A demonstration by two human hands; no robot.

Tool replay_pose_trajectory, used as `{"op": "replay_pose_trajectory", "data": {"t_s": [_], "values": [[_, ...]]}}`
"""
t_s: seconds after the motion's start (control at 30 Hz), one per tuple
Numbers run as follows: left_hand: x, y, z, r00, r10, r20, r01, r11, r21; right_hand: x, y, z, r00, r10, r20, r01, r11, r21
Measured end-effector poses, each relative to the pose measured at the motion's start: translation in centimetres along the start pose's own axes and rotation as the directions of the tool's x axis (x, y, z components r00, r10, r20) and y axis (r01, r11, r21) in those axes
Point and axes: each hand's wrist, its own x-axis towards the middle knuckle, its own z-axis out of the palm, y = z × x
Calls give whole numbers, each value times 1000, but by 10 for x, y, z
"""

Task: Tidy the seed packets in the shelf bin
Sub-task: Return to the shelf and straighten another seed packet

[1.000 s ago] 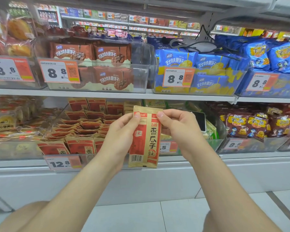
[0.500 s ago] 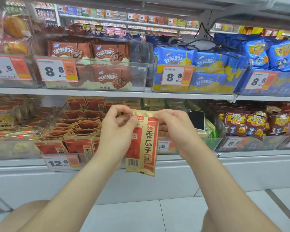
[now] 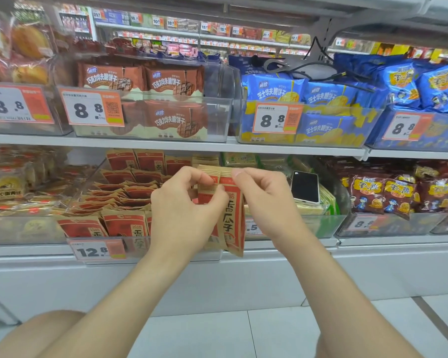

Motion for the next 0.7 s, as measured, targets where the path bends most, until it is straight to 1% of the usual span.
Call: {"op": "replay_pose_trajectory", "data": {"t_s": [0.07,0.1,0.17,0.23,0.3,0.43,0.5,0.57,0.6,0.67,0.7], "values": [[2,1,0,999,-34,23,35,999,-36,-1,1,4,994,-103,-34,101,992,-75],[3,2,0,996,-68,54,72,994,-82,-1,2,5,984,-162,-68,154,982,-108],[6,3,-1,981,-124,147,152,969,-193,-3,5,7,944,-295,-145,267,946,-185],[8,3,-2,968,-132,212,187,946,-265,-5,6,5,892,-413,-184,359,894,-268],[8,3,-4,964,-133,230,198,937,-288,-6,4,4,867,-457,-201,394,874,-284],[9,5,-4,965,-123,231,186,943,-276,-3,7,3,882,-422,-211,365,893,-263],[9,5,-4,972,-141,190,190,942,-278,-2,8,2,913,-378,-153,333,908,-254],[11,2,-6,978,-180,106,204,934,-293,-2,9,-2,951,-309,-21,293,920,-260],[13,0,-6,978,-205,50,210,931,-298,-2,9,-3,961,-267,66,275,914,-300],[18,-5,-10,967,-250,-50,222,922,-316,-3,13,-5,957,-180,227,259,884,-390],[20,-7,-12,961,-267,-78,227,915,-334,-4,13,-5,951,-145,274,251,879,-405]]}}
